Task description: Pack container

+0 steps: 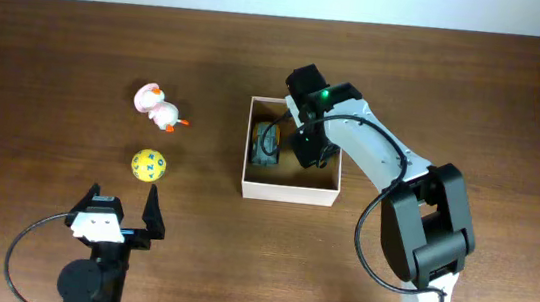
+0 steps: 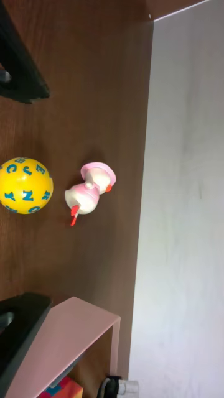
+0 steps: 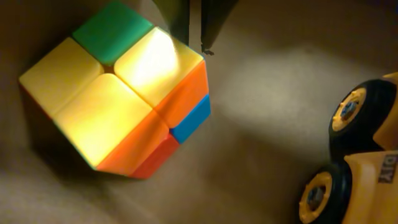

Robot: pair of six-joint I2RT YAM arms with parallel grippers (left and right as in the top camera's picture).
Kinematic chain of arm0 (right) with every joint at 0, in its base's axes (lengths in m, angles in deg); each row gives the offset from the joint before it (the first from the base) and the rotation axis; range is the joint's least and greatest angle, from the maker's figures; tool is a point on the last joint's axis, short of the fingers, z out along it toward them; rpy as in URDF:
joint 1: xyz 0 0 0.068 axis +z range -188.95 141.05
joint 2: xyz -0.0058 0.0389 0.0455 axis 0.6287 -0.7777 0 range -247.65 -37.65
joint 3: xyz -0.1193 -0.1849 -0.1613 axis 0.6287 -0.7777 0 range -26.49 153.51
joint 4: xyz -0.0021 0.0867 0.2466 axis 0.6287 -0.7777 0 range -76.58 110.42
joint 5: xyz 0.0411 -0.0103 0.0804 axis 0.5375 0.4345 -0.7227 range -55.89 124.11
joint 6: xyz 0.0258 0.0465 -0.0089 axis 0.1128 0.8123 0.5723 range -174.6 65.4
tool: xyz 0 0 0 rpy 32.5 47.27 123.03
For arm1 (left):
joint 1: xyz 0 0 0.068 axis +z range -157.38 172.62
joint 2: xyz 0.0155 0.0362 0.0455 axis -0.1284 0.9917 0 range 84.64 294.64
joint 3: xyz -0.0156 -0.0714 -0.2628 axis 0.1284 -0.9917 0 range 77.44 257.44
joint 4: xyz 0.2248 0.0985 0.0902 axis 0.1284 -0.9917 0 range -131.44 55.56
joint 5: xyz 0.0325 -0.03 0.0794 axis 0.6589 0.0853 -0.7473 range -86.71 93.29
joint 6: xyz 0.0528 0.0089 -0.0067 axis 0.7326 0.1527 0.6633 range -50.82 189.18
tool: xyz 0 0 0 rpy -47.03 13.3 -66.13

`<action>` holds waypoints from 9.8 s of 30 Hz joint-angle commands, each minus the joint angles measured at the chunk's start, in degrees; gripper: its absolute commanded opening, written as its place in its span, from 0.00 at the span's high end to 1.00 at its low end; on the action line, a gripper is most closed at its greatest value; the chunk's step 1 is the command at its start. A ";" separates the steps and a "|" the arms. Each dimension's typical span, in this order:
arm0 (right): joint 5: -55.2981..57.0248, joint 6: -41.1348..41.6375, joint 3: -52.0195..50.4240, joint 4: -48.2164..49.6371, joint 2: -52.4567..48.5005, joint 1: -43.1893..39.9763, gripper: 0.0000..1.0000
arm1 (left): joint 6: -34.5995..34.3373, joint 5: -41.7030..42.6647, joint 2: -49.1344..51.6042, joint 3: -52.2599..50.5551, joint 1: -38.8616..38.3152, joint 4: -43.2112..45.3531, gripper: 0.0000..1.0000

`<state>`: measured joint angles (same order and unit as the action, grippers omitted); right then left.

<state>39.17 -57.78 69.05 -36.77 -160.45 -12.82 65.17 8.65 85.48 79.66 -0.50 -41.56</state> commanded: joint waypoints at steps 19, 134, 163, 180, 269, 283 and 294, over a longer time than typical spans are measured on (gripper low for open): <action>0.02 -1.97 -0.31 7.87 -0.15 2.45 0.96 | 1.07 -0.22 -0.50 -0.42 -0.11 0.17 0.01; -1.36 22.14 -4.52 -11.34 -0.02 -22.80 0.30 | 1.07 -0.22 -0.50 -0.42 -0.11 0.17 0.01; -1.75 22.25 -8.44 -10.03 -0.02 -24.28 0.50 | 1.07 -0.22 -0.50 -0.42 -0.11 0.17 0.01; -3.37 21.22 -11.21 -5.92 -0.02 -24.28 0.50 | 1.07 -0.22 -0.50 -0.42 -0.11 0.17 0.01; -9.22 1.86 22.95 -8.35 -12.26 0.50 0.49 | 1.07 -0.22 -0.50 -0.42 -0.11 0.17 0.01; -8.92 1.49 23.37 -8.83 -12.24 0.50 0.45 | 1.07 -0.22 -0.50 -0.42 -0.11 0.17 0.01; -9.44 1.46 36.79 -20.96 -9.09 1.51 0.46 | 1.07 -0.22 -0.50 -0.42 -0.11 0.17 0.01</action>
<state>29.60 -56.14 101.42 -56.36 -171.97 -12.51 65.17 8.65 85.48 79.66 -0.50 -41.54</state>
